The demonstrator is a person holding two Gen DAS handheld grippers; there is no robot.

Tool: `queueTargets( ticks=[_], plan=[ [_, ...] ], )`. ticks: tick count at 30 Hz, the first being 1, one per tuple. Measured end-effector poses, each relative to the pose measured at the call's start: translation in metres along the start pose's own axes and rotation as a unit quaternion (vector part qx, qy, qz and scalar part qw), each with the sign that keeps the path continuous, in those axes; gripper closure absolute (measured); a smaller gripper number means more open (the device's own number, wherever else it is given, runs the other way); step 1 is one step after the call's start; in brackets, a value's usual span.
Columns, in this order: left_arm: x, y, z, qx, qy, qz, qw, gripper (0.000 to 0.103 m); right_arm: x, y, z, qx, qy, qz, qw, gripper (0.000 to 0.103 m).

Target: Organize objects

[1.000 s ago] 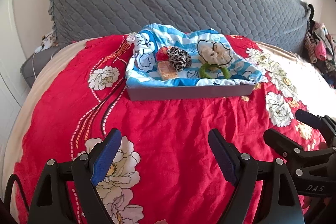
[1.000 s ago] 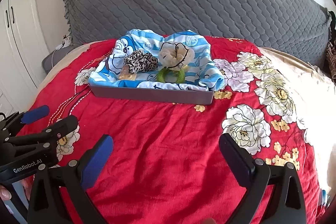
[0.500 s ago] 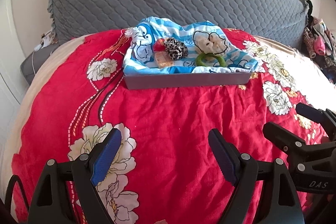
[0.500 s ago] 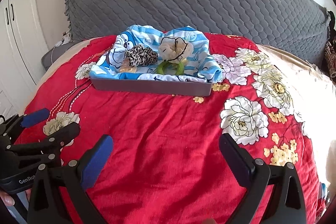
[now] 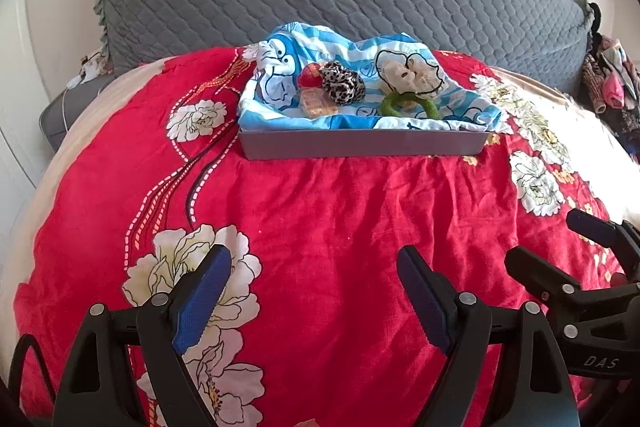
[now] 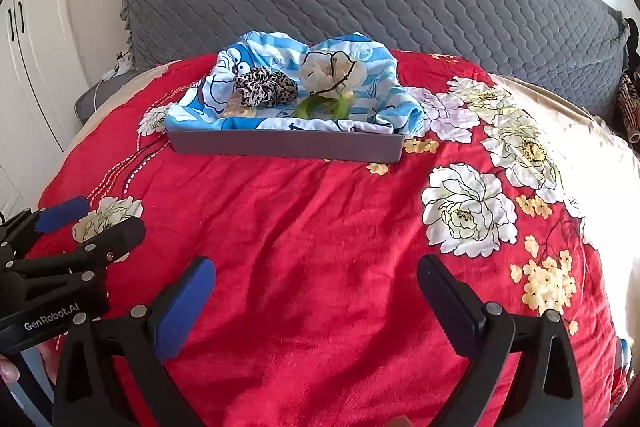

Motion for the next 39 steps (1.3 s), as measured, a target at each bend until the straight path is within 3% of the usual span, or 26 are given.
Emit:
queueTargets(
  ticks=[39],
  plan=[
    [0.005, -0.052, 0.007, -0.005, 0.005, 0.019, 0.9998, 0.017, 0.007, -0.045, -0.005, -0.007, -0.009, 0.010, 1.000, 0.001]
  ],
)
Point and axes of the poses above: each gripper's, at about its wrist camera, not at the fingertips, and y roughly against the way its jaws point, z to its left, x to its underside, the point moved 5 cm from there along -y, roughly the way its jaws point, and after that the axes turned 9 degrees about z, right-handed, at the moved point
